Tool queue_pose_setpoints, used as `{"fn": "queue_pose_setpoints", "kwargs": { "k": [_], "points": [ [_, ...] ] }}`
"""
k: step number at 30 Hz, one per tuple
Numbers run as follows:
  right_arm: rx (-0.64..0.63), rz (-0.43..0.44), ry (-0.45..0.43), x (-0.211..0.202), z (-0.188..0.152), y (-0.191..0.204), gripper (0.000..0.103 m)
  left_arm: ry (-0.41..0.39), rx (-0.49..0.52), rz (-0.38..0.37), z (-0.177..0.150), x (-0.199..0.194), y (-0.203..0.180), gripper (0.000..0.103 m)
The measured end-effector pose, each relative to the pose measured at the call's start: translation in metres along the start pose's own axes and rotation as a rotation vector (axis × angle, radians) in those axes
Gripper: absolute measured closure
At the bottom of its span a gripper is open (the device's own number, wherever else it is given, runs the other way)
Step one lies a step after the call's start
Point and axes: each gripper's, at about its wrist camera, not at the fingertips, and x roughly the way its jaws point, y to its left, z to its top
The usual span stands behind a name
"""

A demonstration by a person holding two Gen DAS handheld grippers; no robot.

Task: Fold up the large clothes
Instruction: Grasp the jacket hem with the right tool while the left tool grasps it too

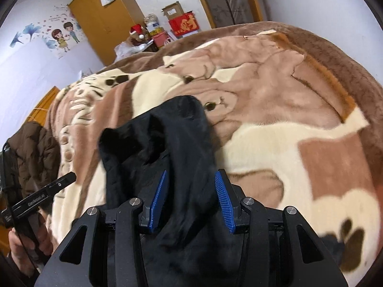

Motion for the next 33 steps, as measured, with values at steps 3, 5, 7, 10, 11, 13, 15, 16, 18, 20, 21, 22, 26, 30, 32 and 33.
{"fn": "queue_pose_setpoints", "kwargs": {
  "k": [3,5,7,10,11,13,15,16,18,20,21,22,26,30,32,33],
  "points": [
    [0.018,0.025,0.034,0.027,0.01,-0.007,0.06,0.029,0.0,0.01,0.009,0.032,-0.001,0.056],
    [0.024,0.028,0.049,0.041,0.014,-0.01,0.06,0.047,-0.016,-0.003,0.015,0.051,-0.001,0.056],
    [0.021,0.038,0.072,0.053,0.016,-0.009,0.06,0.057,-0.023,-0.01,0.019,0.064,-0.002,0.056],
    [-0.009,0.044,0.086,0.059,0.019,-0.002,0.099,0.07,-0.006,-0.03,0.02,0.077,-0.01,0.097],
    [-0.01,0.043,0.083,0.057,0.019,0.0,0.099,0.071,0.0,-0.028,0.02,0.078,-0.012,0.099],
    [-0.024,0.053,0.073,0.053,0.019,0.003,0.1,0.047,0.017,-0.036,0.019,0.072,-0.015,0.103],
    [-0.027,0.068,0.046,0.036,0.016,0.008,0.101,0.012,0.028,-0.038,0.016,0.059,-0.014,0.103],
    [-0.026,0.083,0.028,0.026,0.015,0.009,0.101,-0.008,0.017,-0.047,0.014,0.049,-0.011,0.103],
    [-0.048,0.105,-0.013,0.0,0.008,0.015,0.101,-0.049,-0.008,-0.067,0.008,0.025,-0.003,0.103],
    [-0.066,0.128,-0.049,-0.029,-0.004,0.02,0.101,-0.098,-0.025,-0.102,-0.002,-0.007,0.004,0.103],
    [-0.068,0.142,-0.061,-0.042,-0.011,0.021,0.101,-0.118,-0.029,-0.119,-0.007,-0.022,0.006,0.103],
    [-0.064,0.162,-0.07,-0.056,-0.019,0.021,0.101,-0.136,-0.032,-0.137,-0.013,-0.037,0.008,0.103],
    [-0.077,0.205,-0.09,-0.104,-0.066,0.023,0.101,-0.199,-0.058,-0.208,-0.052,-0.098,0.017,0.103],
    [-0.072,0.191,-0.031,-0.122,-0.12,0.016,0.101,-0.172,-0.076,-0.227,-0.104,-0.127,0.021,0.103],
    [-0.056,0.184,0.013,-0.122,-0.141,0.01,0.101,-0.139,-0.077,-0.216,-0.13,-0.13,0.024,0.103],
    [-0.049,0.173,0.035,-0.123,-0.154,0.005,0.101,-0.118,-0.082,-0.211,-0.144,-0.131,0.028,0.103]
  ]
}}
